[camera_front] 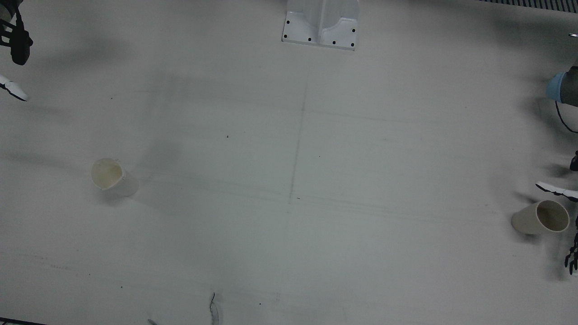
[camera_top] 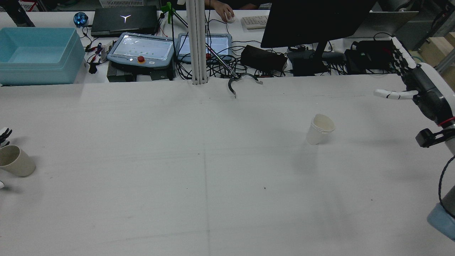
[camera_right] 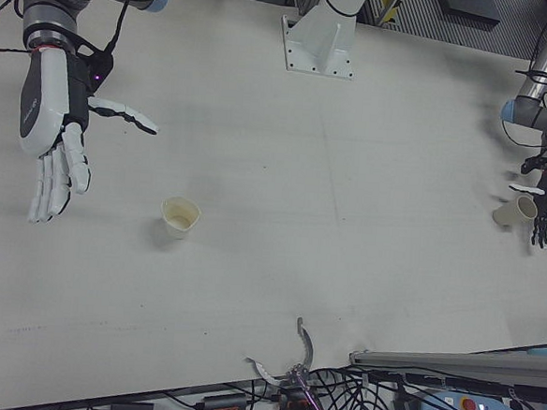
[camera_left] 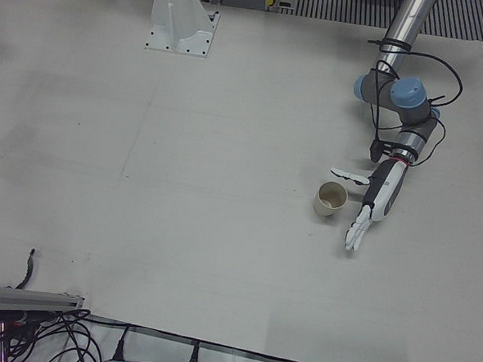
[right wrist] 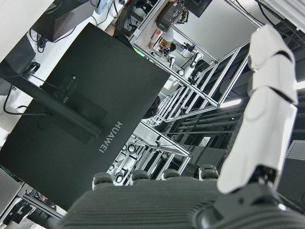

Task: Pour water
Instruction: 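Reach the left hand to the beige cup at the table edge, then close the left hand fingers around the beige cup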

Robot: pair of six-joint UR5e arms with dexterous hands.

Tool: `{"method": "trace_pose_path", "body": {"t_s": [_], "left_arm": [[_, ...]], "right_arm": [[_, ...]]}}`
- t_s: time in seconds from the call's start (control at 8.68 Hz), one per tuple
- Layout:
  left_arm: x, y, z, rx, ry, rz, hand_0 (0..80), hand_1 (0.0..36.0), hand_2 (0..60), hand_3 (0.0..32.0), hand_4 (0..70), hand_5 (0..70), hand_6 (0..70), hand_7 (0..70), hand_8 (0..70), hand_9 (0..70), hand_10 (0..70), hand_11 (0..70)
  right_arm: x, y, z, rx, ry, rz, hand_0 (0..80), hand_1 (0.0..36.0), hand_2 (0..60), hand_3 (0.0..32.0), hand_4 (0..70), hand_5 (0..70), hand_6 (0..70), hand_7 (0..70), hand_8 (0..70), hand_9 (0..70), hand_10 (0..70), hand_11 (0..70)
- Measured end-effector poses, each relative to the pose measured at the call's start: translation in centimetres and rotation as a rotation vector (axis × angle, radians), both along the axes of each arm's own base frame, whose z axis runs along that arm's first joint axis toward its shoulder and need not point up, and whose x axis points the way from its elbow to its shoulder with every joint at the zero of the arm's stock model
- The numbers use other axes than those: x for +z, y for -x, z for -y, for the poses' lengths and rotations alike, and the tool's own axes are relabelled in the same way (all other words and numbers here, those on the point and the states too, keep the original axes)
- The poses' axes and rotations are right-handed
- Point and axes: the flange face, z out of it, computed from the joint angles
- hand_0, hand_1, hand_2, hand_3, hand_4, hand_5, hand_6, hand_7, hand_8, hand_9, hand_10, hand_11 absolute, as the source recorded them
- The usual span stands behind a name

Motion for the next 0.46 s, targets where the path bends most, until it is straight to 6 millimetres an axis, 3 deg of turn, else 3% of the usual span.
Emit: {"method": "trace_pose_path", "body": {"t_s": [0.23, 0.46], "left_arm": [[-0.5, -0.5, 0.2, 0.008, -0.005, -0.023, 80.0, 25.4, 0.0, 0.0, 5.3, 0.0, 5.9, 5.8, 0.1, 0.0, 3.6, 8.9], [-1.7, -1.3, 0.9, 0.014, -0.012, -0.045, 80.0, 24.1, 0.0, 0.0, 5.6, 0.0, 6.3, 6.3, 0.2, 0.0, 3.7, 8.8]], "right_arm": [[0.0, 0.0, 0.0, -0.001, 0.000, -0.001, 47.6, 18.4, 16.6, 15.2, 0.0, 4.8, 2.0, 0.0, 0.9, 0.3, 0.0, 0.0], [0.0, 0.1, 0.0, -0.001, 0.000, -0.002, 47.4, 18.1, 16.4, 14.4, 0.0, 4.7, 2.1, 0.0, 1.0, 0.5, 0.0, 0.0]]}}
